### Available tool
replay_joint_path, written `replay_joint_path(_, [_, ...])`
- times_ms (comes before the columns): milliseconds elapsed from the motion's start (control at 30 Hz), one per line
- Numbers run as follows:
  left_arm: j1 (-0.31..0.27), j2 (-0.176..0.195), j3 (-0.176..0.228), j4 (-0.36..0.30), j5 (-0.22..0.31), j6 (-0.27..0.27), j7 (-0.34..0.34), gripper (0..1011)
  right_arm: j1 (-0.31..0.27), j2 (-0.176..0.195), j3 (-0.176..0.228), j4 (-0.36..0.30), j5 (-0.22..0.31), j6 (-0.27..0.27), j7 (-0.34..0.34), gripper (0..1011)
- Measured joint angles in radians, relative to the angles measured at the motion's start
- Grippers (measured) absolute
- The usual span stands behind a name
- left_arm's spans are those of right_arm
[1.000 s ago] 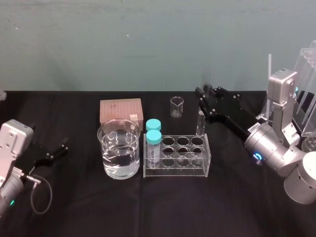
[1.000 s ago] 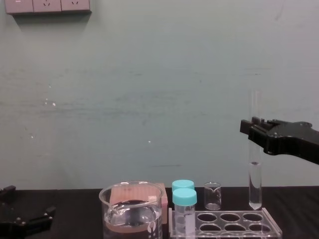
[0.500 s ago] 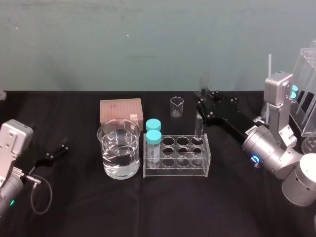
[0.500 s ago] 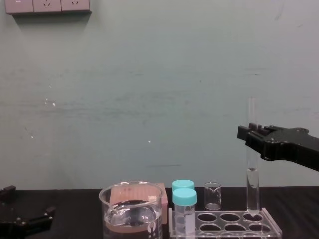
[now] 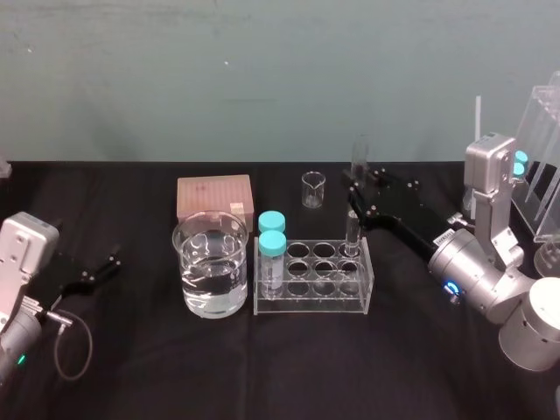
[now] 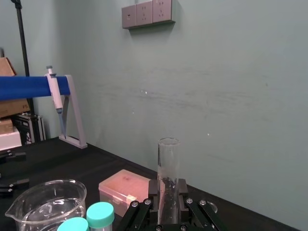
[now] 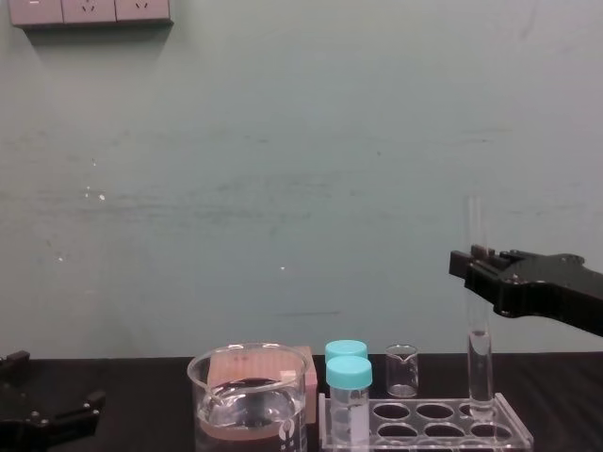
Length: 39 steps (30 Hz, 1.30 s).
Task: Hold the test tube with one hand and immerse one end into the beaker, then return it to the test tube rack.
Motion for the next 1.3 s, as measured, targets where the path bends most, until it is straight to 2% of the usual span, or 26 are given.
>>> replay_joint_path(633, [0.0, 0.0, 0.0, 0.0, 0.0, 0.0, 0.0, 1000, 0.013, -0.02, -0.003, 0.055, -0.007, -0.029, 0.01, 234])
replay_joint_path(1300, [0.0, 0.0, 0.0, 0.0, 0.0, 0.0, 0.0, 1000, 0.02, -0.025, -0.006, 0.091, -0.02, -0.032, 0.011, 234])
